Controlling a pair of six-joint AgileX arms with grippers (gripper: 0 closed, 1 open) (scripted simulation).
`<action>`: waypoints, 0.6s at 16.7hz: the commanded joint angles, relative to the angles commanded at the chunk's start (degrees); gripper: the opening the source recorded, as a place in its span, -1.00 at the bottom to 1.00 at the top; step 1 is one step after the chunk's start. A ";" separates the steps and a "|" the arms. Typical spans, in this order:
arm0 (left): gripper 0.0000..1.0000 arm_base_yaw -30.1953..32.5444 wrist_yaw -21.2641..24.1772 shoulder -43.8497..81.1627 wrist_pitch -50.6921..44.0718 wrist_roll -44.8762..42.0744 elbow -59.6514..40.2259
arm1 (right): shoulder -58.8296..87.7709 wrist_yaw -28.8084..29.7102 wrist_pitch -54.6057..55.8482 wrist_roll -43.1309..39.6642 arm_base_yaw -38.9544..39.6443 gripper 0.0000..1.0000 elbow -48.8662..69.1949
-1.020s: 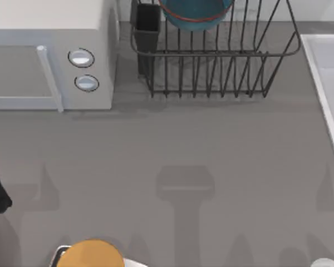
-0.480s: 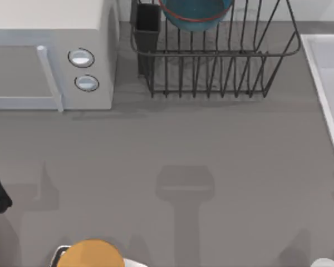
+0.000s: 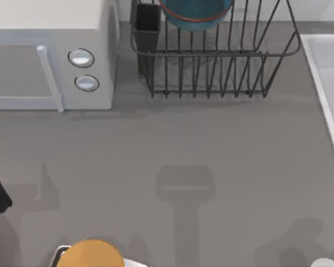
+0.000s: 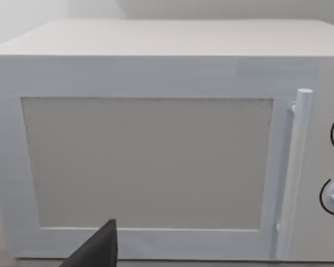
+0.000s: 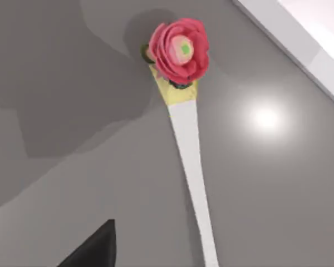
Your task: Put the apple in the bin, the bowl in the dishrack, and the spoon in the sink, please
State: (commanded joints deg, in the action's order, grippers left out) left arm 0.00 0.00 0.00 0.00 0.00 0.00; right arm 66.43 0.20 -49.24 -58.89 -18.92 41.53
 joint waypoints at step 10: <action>1.00 0.00 0.00 0.00 0.00 0.00 0.00 | 14.97 -0.49 -11.08 -13.79 -4.44 1.00 10.28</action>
State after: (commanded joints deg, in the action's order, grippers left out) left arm 0.00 0.00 0.00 0.00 0.00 0.00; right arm 81.40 -0.29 -60.32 -72.68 -23.37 51.81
